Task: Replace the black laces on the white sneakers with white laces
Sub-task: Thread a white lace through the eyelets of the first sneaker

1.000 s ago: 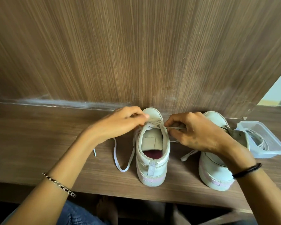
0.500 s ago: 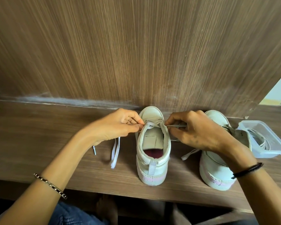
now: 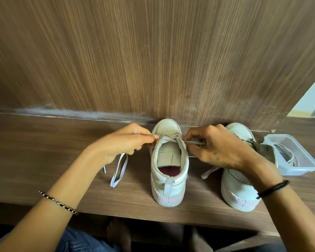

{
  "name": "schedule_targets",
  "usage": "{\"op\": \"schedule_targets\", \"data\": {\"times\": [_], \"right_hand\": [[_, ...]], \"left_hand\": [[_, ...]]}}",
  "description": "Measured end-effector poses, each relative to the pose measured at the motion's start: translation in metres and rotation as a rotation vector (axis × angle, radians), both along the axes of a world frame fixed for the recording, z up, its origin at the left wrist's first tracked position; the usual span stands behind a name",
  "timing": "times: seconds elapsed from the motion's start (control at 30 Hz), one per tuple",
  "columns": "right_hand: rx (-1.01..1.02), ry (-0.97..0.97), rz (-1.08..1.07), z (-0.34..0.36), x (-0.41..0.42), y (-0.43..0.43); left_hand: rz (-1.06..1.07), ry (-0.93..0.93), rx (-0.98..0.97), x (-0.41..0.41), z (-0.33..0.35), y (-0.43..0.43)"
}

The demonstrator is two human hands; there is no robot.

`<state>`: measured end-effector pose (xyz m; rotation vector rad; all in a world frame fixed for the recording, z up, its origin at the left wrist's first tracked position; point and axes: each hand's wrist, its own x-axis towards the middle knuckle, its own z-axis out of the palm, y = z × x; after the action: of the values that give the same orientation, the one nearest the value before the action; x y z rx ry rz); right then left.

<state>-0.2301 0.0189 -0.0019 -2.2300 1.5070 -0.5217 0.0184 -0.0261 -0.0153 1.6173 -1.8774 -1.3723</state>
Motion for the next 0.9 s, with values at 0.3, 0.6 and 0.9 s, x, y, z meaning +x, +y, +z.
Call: {"op": "schedule_targets", "data": {"times": [0.3,0.6,0.9], "right_hand": [[0.003,0.009,0.014,0.0,-0.001,0.0],[-0.022,0.02,0.018,-0.002,-0.001,-0.001],[-0.033,0.04,0.023,-0.002,0.0,-0.001]], "left_hand": [[0.038,0.128,0.026,-0.004,-0.007,0.003],[-0.079,0.105,-0.054,0.014,-0.013,-0.013],[-0.033,0.243,0.144,0.017,-0.025,-0.021]]}}
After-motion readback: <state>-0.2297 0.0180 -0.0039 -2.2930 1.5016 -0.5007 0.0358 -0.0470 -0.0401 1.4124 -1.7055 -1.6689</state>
